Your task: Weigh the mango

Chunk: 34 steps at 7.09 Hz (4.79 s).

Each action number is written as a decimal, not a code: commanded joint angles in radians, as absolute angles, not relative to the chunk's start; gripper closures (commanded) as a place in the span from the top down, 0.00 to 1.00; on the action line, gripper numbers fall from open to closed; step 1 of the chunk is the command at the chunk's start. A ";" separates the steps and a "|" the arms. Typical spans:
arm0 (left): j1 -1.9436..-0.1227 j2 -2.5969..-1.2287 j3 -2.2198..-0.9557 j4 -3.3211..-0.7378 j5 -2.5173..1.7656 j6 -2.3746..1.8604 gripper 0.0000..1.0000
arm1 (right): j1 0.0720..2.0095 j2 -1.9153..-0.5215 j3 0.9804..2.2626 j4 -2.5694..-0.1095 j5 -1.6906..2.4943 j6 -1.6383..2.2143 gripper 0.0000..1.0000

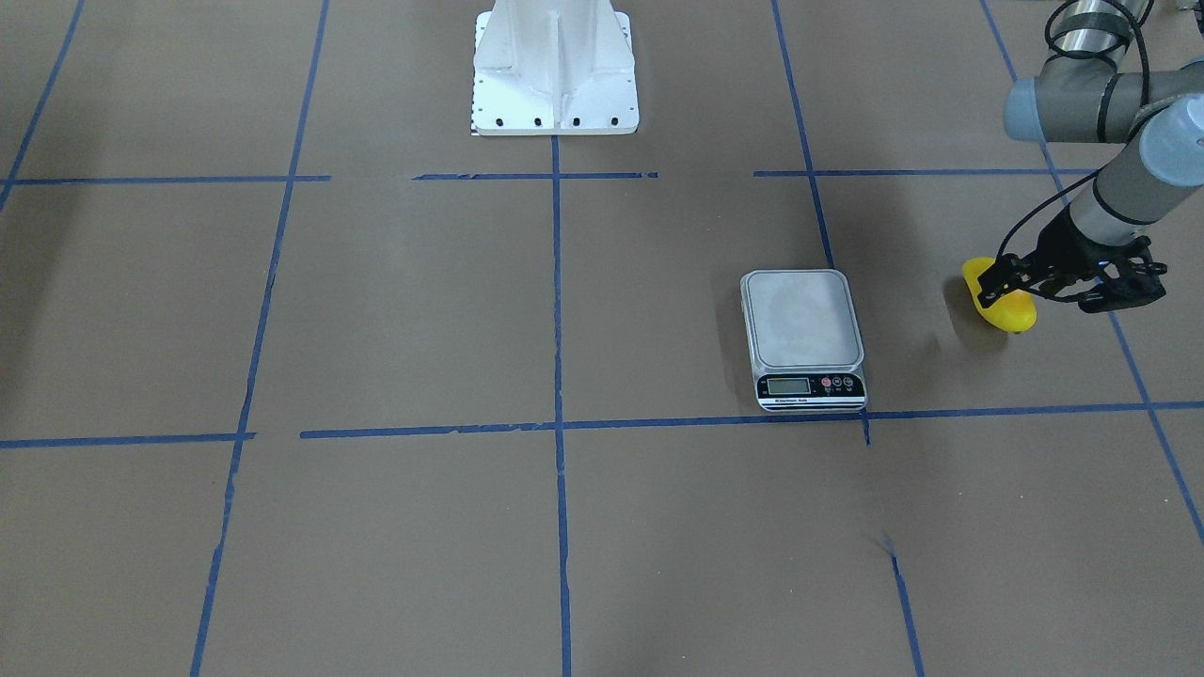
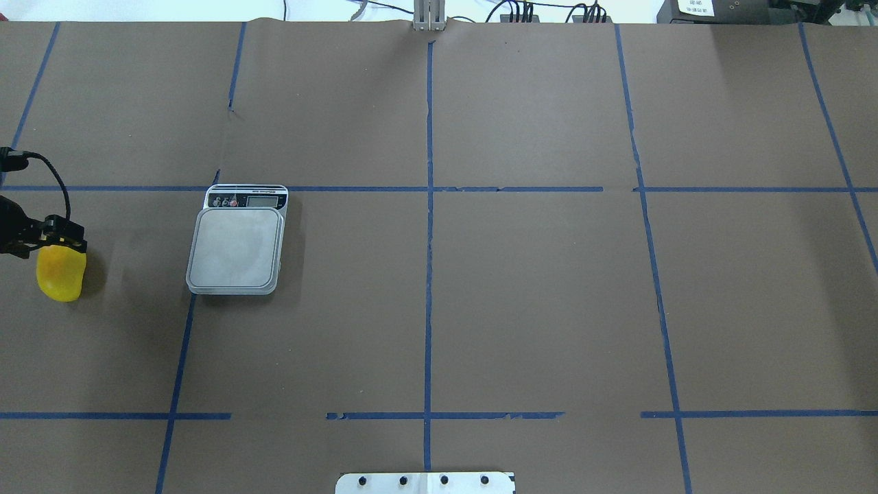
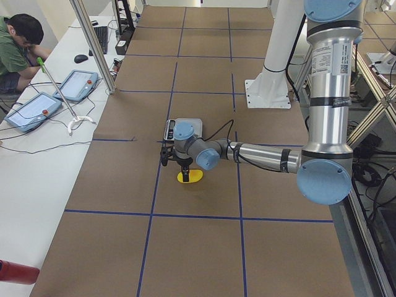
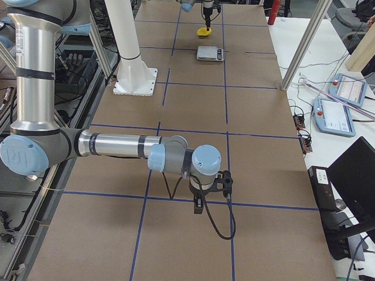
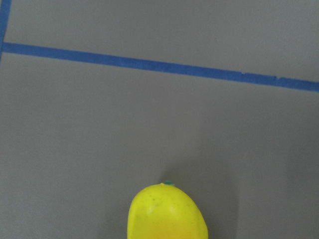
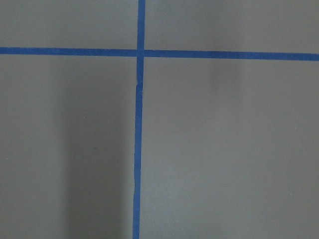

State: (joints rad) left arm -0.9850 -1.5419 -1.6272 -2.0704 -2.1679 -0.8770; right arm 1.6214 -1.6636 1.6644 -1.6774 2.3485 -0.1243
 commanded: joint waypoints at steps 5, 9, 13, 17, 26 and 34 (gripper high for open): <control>-0.966 -1.559 -1.604 -2.068 -2.155 -0.873 0.23 | 1.621 -1.663 1.664 -1.678 2.349 -0.124 1.00; -1.029 -1.645 -1.908 -1.602 -2.164 -0.737 0.00 | 1.621 -1.663 1.664 -1.678 2.349 -0.124 1.00; -0.967 -1.885 -1.801 -1.522 -2.169 -0.900 0.00 | 1.621 -1.663 1.664 -1.678 2.349 -0.124 1.00; -0.838 -1.962 -1.718 -1.600 -2.161 -1.005 0.00 | 1.621 -1.664 1.664 -1.677 2.349 -0.124 1.00; -0.943 -1.947 -1.711 -1.691 -2.158 -0.933 1.00 | 1.621 -1.663 1.664 -1.678 2.349 -0.124 1.00; -1.556 -1.694 -1.585 -1.465 -2.262 0.126 1.00 | 1.621 -1.663 1.664 -1.677 2.349 -0.124 1.00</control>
State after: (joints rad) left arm -1.4780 -1.7211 -1.6645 -1.4647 -2.2199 -0.0029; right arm 1.6214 -1.6634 1.6644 -1.6772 2.3485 -0.1242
